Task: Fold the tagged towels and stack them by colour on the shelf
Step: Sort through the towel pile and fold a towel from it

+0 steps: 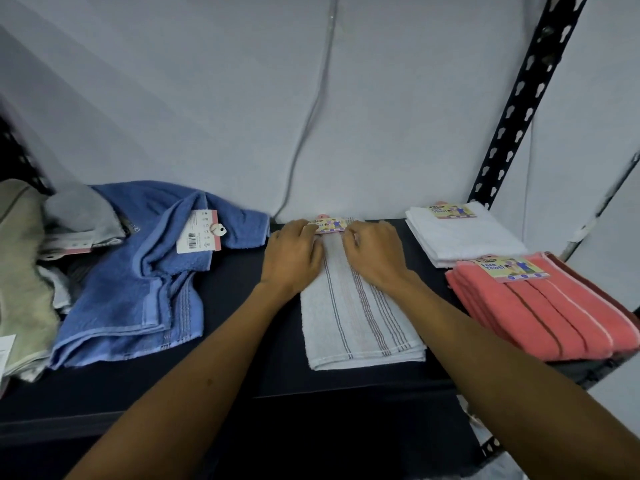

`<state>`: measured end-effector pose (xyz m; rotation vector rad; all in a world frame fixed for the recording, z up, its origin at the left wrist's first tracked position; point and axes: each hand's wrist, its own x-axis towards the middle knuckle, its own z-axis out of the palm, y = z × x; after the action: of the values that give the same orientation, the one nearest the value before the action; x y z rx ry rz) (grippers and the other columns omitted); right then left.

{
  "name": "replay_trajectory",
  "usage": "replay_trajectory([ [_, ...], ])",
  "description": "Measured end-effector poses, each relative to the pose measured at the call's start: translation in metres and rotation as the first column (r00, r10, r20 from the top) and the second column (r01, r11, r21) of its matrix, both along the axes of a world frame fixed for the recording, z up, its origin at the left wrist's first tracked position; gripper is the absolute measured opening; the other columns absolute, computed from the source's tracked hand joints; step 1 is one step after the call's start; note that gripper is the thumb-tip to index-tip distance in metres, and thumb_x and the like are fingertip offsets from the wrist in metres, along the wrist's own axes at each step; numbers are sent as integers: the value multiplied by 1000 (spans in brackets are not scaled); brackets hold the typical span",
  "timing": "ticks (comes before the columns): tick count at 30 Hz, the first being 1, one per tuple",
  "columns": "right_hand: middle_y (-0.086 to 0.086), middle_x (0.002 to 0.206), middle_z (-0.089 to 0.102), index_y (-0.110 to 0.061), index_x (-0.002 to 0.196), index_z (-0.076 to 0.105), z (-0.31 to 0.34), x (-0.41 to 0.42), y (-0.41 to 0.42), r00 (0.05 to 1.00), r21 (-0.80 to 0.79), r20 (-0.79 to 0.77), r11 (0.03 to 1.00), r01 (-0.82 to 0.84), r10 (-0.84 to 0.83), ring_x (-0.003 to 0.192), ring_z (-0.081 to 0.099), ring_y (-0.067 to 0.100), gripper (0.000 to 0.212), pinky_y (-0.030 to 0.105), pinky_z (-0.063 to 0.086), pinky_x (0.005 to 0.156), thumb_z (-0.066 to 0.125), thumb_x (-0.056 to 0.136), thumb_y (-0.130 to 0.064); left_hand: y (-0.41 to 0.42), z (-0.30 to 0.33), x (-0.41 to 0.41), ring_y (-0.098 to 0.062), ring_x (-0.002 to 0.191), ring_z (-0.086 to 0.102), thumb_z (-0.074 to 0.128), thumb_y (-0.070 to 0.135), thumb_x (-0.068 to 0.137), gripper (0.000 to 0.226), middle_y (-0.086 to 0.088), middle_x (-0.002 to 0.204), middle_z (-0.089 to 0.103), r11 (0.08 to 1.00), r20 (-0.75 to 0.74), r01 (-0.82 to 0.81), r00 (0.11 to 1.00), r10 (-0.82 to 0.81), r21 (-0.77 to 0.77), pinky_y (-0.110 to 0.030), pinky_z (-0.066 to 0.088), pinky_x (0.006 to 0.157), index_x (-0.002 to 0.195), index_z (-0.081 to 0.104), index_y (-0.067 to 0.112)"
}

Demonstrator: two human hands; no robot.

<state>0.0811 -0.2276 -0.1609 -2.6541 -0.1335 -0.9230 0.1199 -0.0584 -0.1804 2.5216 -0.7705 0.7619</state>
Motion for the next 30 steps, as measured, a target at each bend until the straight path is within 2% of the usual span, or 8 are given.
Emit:
replay_trajectory([
  [2, 5, 88, 74, -11, 98, 73, 3, -22, -4, 991, 48, -132, 999, -15, 21, 79, 65, 25, 23, 31, 49, 78, 52, 93, -19, 7, -3, -17, -30, 92, 60, 42, 26, 89, 36, -9, 96, 66, 999, -11, 24, 1000, -24, -28, -43, 49, 73, 101, 69, 5],
  [4, 4, 108, 73, -10, 110, 72, 2, -52, -11, 971, 103, -212, 990, -94, 114, 100, 66, 21, 25, 29, 50, 87, 55, 93, -18, 16, -4, -42, -27, 97, 58, 46, 28, 89, 34, -7, 99, 66, 995, -86, 88, 992, -92, -55, -42, 48, 78, 103, 71, 8],
  [8, 4, 115, 71, -11, 103, 76, -18, -120, -21, 935, 117, -137, 943, -312, 326, 113, 61, 16, 22, 29, 42, 100, 64, 88, -21, 39, -5, -100, -9, 84, 51, 51, 42, 91, 33, 9, 83, 58, 944, -156, 300, 934, -321, -140, -30, 47, 71, 92, 74, 18],
  [12, 0, 125, 67, -15, 112, 74, -38, -153, -28, 915, 6, -157, 926, -376, 373, 124, 53, 10, 37, 31, 37, 107, 56, 92, -41, 52, -10, -133, 0, 80, 45, 60, 60, 85, 41, 19, 87, 51, 914, -158, 404, 900, -406, -51, -19, 43, 70, 96, 75, 23],
  [16, 1, 127, 66, -16, 114, 73, -46, -159, -32, 920, -141, -73, 909, -391, 385, 125, 56, 18, 34, 41, 42, 106, 53, 97, -38, 55, -10, -141, -6, 78, 51, 58, 52, 89, 34, 13, 87, 58, 908, -88, 417, 907, -413, 44, -32, 52, 62, 92, 76, 23],
  [20, 1, 117, 71, -13, 106, 77, -54, -159, -36, 904, -263, 73, 882, -391, 422, 117, 63, 19, 27, 46, 47, 103, 59, 96, -32, 65, -9, -145, -3, 81, 50, 55, 47, 94, 34, 12, 88, 57, 898, -104, 437, 896, -431, 47, -32, 52, 62, 82, 71, 19],
  [26, 4, 109, 74, -7, 95, 77, -61, -168, -37, 914, -228, 203, 925, -304, 350, 111, 66, 18, 27, 52, 44, 105, 67, 92, -32, 77, -9, -147, -4, 100, 54, 51, 55, 95, 42, 15, 106, 58, 897, -194, 441, 881, -432, 4, -28, 50, 82, 105, 75, 23],
  [30, 9, 126, 66, -3, 113, 72, -69, -182, -42, 926, -290, 170, 915, -280, 337, 122, 60, 22, 44, 50, 42, 108, 63, 93, -42, 75, -13, -155, -6, 126, 48, 49, 70, 88, 58, 8, 136, 55, 893, -172, 422, 902, -396, 154, -27, 40, 101, 122, 64, 26],
])
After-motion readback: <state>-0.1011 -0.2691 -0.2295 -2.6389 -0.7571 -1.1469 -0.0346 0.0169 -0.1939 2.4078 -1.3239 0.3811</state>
